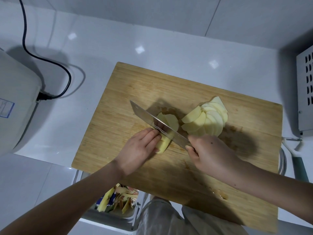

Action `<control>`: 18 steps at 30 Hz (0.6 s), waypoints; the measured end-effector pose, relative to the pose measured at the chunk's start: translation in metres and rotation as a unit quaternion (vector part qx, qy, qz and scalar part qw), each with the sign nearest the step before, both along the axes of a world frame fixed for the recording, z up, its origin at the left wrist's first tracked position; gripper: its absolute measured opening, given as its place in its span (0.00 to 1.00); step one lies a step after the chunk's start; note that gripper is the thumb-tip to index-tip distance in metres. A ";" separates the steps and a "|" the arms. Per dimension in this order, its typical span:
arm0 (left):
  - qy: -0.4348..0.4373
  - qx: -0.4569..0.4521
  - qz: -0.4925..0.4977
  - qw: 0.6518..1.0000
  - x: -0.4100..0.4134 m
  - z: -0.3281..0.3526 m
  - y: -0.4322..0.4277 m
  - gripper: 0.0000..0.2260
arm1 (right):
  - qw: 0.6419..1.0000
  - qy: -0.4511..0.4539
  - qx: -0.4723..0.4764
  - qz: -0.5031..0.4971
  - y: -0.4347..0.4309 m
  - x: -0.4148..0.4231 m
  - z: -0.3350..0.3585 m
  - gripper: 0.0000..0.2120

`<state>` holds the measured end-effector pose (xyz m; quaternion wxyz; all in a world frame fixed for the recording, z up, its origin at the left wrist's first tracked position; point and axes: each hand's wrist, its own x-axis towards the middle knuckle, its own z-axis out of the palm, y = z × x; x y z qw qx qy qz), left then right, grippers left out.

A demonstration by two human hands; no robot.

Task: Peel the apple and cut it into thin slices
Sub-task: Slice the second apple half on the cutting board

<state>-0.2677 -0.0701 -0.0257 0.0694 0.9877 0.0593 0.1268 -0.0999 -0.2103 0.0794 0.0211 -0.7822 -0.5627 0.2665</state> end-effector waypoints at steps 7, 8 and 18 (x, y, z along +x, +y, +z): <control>-0.006 -0.005 -0.001 1.000 0.000 0.002 -0.001 0.17 | 1.000 0.006 -0.006 -0.012 -0.002 0.002 -0.001 0.13; -0.003 -0.005 -0.001 1.000 0.000 0.002 0.000 0.17 | 1.000 0.006 -0.008 -0.010 -0.001 0.002 -0.001 0.13; -0.013 -0.011 0.000 1.000 -0.001 -0.003 0.000 0.17 | 0.997 0.025 -0.068 0.013 0.017 0.015 0.013 0.18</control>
